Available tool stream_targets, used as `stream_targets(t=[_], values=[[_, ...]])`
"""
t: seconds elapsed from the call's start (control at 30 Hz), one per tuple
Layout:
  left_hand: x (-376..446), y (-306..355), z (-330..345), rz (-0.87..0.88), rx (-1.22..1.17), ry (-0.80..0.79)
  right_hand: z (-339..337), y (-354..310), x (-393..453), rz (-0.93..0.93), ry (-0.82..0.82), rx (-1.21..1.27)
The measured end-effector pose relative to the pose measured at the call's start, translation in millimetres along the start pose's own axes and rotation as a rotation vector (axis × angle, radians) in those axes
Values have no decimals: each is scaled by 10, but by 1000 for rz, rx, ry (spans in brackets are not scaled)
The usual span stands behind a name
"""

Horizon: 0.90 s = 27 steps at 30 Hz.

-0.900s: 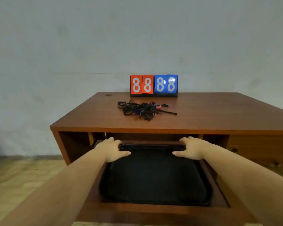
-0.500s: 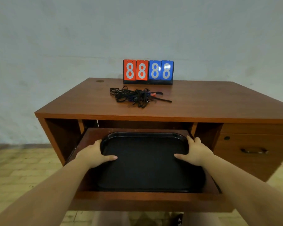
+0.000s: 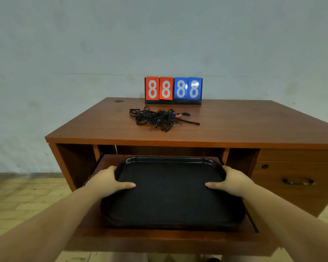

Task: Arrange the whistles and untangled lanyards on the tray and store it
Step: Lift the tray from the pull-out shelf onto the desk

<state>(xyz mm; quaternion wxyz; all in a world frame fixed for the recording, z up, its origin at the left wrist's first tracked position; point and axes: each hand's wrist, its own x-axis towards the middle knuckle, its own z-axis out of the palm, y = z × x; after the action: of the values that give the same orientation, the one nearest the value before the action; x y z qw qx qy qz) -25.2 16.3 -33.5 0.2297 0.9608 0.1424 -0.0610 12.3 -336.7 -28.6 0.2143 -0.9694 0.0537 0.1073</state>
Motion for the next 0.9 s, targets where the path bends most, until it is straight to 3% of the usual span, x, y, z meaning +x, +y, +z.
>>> stream_targets(t=[0.37, 0.57, 0.9], values=[[-141, 712, -446, 164, -191, 74, -876, 209, -172, -29, 192, 109], [220, 1288, -358, 218, -334, 80, -1248, 441, 275, 24, 291, 100], [1039, 2318, 184, 234, -362, 81, -1559, 1102, 1298, 174, 364, 76]])
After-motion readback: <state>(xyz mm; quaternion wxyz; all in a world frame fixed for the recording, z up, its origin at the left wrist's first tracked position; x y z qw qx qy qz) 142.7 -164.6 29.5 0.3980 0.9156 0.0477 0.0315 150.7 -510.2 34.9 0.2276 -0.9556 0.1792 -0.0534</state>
